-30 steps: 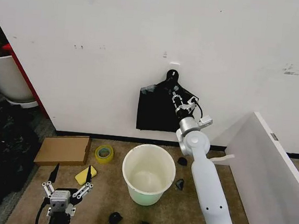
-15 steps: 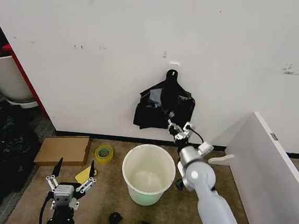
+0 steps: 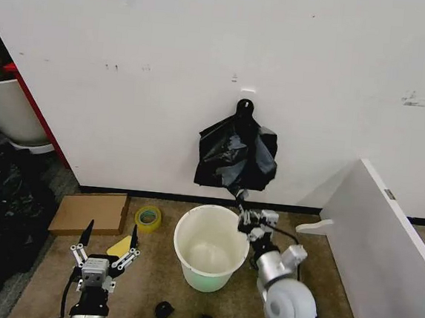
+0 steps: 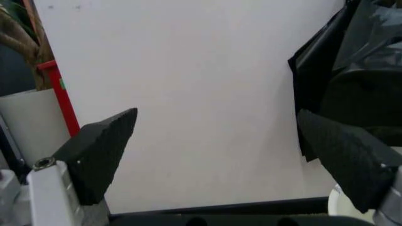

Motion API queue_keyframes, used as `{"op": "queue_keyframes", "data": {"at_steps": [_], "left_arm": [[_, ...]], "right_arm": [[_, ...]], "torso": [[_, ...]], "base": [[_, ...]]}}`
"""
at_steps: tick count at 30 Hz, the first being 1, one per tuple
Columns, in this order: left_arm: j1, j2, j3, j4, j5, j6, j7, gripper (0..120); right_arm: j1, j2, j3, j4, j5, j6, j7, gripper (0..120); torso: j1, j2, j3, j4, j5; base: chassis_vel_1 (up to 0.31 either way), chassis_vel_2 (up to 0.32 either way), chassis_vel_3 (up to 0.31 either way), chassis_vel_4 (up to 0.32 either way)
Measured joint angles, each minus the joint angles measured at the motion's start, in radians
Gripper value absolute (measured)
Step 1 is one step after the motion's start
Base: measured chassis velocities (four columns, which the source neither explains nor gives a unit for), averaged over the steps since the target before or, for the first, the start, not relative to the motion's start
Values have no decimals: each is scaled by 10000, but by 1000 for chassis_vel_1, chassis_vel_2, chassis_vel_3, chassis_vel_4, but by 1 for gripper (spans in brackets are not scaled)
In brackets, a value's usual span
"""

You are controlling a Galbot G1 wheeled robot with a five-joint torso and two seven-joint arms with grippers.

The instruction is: Place the garbage bag over the trash bin.

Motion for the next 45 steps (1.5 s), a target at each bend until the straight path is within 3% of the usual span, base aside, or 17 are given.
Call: {"op": "queue_keyframes", "data": {"at_steps": [19, 29, 34, 40, 45], "left_arm": [[-317, 288, 165, 188, -72, 18, 63, 100], [-391, 389, 250, 211, -133, 62, 122, 100], [-365, 421, 311, 161, -315, 156, 141, 100], [-581, 1250, 715, -227, -1168, 802, 305, 100], [-1667, 3038, 1189, -487, -2173, 1654, 569, 100]], "right_arm": [[-1909, 68, -873, 198, -2995, 1153, 110, 0], [-2244, 2, -896, 100, -4415, 1716, 105, 0], [-2266, -48, -861, 78, -4551, 1775, 109, 0], [-1699, 236, -657, -6, -4149, 1596, 201, 0], [-1059, 406, -474, -127, -4023, 1436, 287, 0]], "torso": [[1, 0, 1, 1, 0], [1, 0, 1, 2, -12], [1, 0, 0, -3, 2], [1, -1, 1, 1, 9], [1, -2, 2, 0, 1]], "base": [[0, 0, 0, 0], [0, 0, 0, 0], [0, 0, 0, 0], [0, 0, 0, 0], [0, 0, 0, 0]]}}
